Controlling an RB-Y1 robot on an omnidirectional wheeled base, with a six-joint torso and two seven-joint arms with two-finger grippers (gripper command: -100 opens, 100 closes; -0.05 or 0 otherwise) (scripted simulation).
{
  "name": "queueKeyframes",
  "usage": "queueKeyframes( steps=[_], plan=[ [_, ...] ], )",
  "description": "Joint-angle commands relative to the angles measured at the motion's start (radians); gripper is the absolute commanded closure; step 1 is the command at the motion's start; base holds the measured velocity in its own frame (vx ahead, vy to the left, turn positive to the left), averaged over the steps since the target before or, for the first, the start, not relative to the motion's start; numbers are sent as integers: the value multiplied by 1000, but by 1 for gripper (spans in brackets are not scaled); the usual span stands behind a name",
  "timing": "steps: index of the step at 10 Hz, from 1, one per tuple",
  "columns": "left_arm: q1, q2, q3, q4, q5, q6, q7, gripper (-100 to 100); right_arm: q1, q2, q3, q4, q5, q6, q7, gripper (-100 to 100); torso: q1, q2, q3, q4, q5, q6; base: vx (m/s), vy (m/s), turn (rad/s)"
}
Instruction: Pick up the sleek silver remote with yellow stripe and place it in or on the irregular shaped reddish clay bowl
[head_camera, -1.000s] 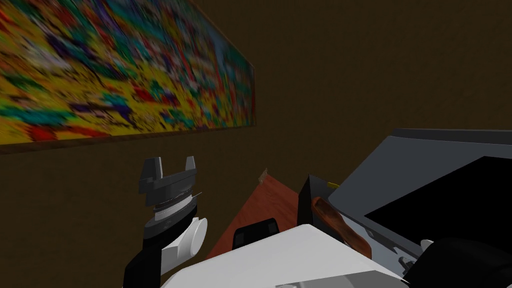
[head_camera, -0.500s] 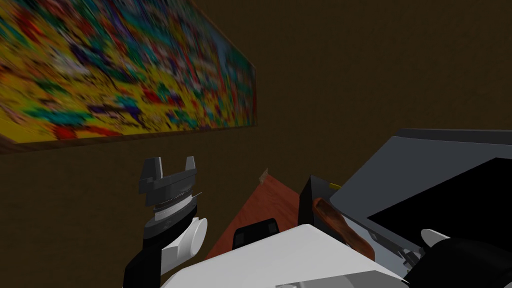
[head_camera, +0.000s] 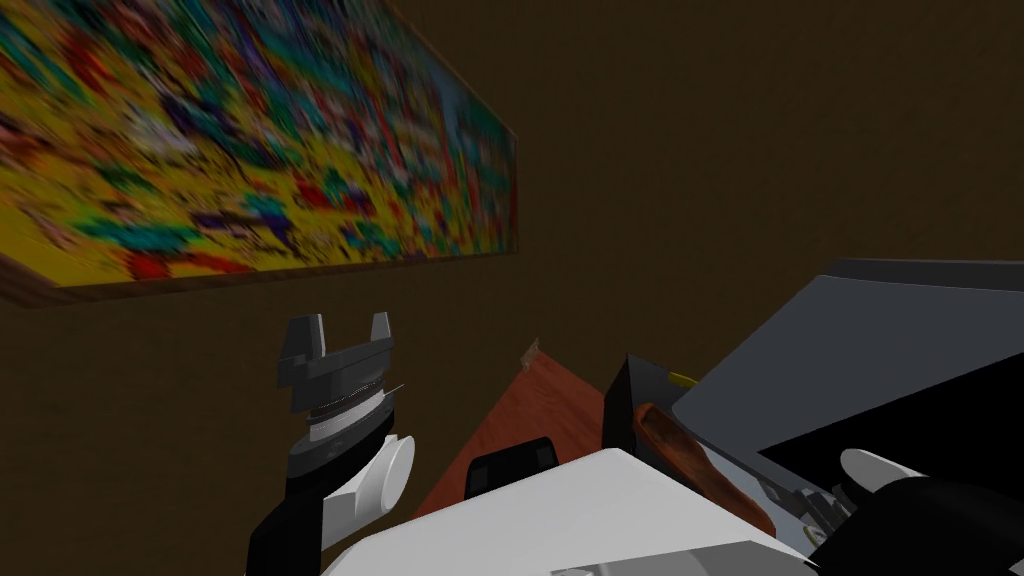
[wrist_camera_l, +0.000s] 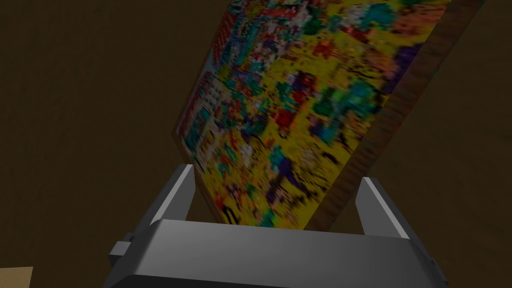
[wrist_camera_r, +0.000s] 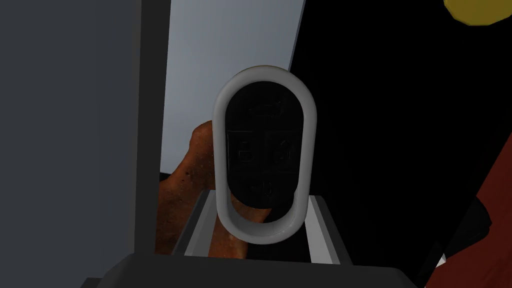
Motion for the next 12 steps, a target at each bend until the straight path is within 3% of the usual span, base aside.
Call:
queueKeyframes(
  steps=[1, 5, 6, 8, 9, 12],
  plan=[
    [0, 0, 0, 0, 0, 0, 0, 0, -9, -11, 25, 1, -45, -5, -20, 100, 0, 0, 0, 0, 0, 0, 54, 20, 51],
    [0, 0, 0, 0, 0, 0, 0, 0, -46, -22, 89, 35, -153, -17, -46, 100, -3, -9, -4, 2, -4, -12, 58, 18, 42],
    [0, 0, 0, 0, 0, 0, 0, 0, -55, -22, 105, 42, -178, -20, -52, 100, -2, -14, -6, 3, -3, -18, 61, 3, 61],
    [0, 0, 0, 0, 0, 0, 0, 0, -55, -22, 105, 42, -178, -20, -52, 100, 1, -25, -11, 4, -6, -32, 29, -4, 23],
    [0, 0, 0, 0, 0, 0, 0, 0, -70, -22, 133, 55, -223, -23, -63, 100, 0, -28, -12, 5, -8, -36, 48, 2, 47],
    [0, 0, 0, 0, 0, 0, 0, 0, -88, -22, 167, 71, -278, -28, -76, 100, 1, -47, -20, 6, -13, -56, 60, 2, 38]
  ],
)
